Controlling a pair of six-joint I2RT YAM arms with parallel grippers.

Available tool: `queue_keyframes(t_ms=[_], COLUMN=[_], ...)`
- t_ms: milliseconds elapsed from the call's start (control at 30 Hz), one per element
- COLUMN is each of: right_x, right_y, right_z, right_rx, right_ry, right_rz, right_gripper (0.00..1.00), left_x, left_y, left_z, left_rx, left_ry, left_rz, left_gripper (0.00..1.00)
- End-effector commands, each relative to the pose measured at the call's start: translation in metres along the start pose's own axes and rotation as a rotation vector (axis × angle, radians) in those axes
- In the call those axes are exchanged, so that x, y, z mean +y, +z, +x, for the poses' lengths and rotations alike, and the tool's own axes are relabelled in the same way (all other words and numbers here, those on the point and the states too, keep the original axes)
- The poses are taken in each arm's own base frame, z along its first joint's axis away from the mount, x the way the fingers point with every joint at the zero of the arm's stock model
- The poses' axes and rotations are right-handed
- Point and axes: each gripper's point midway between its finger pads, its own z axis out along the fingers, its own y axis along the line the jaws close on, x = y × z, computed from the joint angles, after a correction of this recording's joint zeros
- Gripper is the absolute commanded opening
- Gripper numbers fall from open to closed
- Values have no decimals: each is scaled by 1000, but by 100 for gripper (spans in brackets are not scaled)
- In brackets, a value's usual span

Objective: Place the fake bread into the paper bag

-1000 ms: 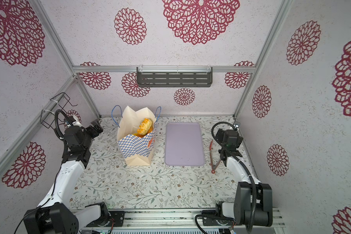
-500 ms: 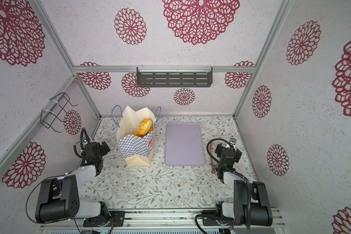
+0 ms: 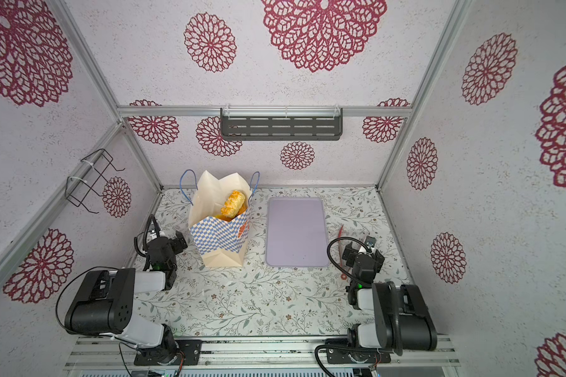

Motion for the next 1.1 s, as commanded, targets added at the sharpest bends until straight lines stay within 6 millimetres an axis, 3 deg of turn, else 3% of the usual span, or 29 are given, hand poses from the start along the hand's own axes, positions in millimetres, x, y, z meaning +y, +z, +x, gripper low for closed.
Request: queue_keyframes(t_ms=[0, 267, 1067], right_x=[17, 26, 28], right_y=[-8, 19, 16], right_z=[-34, -26, -28], right_rx=[-190, -63, -82], right_ry=[-2, -40, -57], right_rz=[-71, -60, -54], right_gripper=[99, 99, 99], left_x=[-3, -3, -1], left_y=[-1, 0, 3], left_z=[-26, -25, -24], left_rx=[-106, -95, -85], left_ry=[-3, -1, -14], left_rz=[3, 1, 11], left_gripper=[97, 97, 97])
